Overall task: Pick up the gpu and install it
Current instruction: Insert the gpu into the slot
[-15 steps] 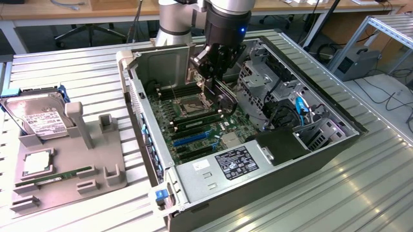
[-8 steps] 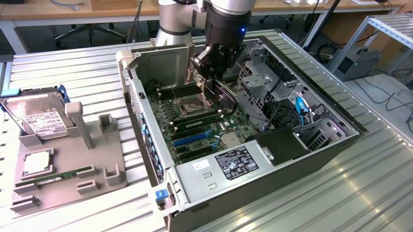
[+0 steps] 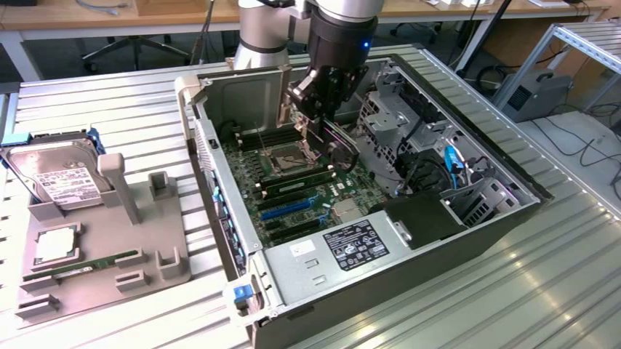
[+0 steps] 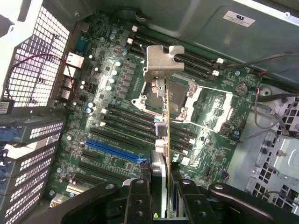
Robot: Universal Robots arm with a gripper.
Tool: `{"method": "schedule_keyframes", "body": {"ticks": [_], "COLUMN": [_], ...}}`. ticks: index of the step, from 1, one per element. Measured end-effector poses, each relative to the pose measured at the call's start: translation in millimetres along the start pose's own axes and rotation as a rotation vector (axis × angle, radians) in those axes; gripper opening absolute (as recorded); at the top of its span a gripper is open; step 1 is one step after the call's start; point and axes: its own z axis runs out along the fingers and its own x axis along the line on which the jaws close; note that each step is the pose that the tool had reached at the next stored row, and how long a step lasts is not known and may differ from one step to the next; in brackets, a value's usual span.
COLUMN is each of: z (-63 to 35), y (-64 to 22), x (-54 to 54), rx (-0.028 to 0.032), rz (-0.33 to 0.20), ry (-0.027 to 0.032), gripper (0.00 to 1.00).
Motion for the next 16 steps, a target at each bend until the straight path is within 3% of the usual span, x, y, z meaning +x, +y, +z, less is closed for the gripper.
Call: {"method": "schedule_keyframes", "body": {"ticks": [16], "z": [0.0], "y": [0.0], "x": [0.0], "rx": [-0.0016], "rz": [-0.055], "ry": [0.0003], "gripper": [0.27]}}
